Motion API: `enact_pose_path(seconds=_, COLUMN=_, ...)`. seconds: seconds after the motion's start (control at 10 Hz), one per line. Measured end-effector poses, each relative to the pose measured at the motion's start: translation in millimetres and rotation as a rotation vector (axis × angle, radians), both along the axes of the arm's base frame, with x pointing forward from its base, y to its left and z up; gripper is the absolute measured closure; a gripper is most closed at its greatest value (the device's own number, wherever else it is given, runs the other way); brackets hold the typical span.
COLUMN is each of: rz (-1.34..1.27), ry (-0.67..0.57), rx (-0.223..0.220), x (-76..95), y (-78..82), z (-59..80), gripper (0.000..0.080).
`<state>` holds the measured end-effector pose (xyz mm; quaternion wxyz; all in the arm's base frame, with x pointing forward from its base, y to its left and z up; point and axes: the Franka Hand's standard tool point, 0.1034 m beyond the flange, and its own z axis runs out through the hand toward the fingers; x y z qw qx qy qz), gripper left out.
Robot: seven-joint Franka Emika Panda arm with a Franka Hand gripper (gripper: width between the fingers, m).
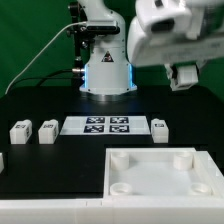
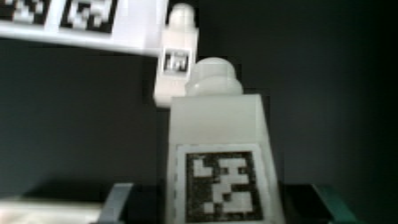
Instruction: Assemble one leg
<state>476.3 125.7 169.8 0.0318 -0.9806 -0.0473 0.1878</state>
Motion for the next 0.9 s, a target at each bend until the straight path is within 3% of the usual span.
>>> enact_pose_path(seconds=0.5, rz=-0.029, ry=-0.51, rx=0.035, x=14.0, y=-4.5, z=-1.1, gripper=0.0509)
enact_pose_path(seconds=0.7, rz=0.001, ry=-0.627, rx=0.024, x=65.8, y=-19.7, z=27.1, gripper=0.0509)
enact_pose_path(seconds=0.8, rz=-0.014, ry=-0.756, rx=0.052, x=91.7, y=-17.2, z=32.5, gripper=0.0508)
enact_pose_path(seconds=0.9, rz=-0.03, ry=-0.847, rx=0.075, x=101.7, y=-15.8, z=24.8, gripper=0.0508)
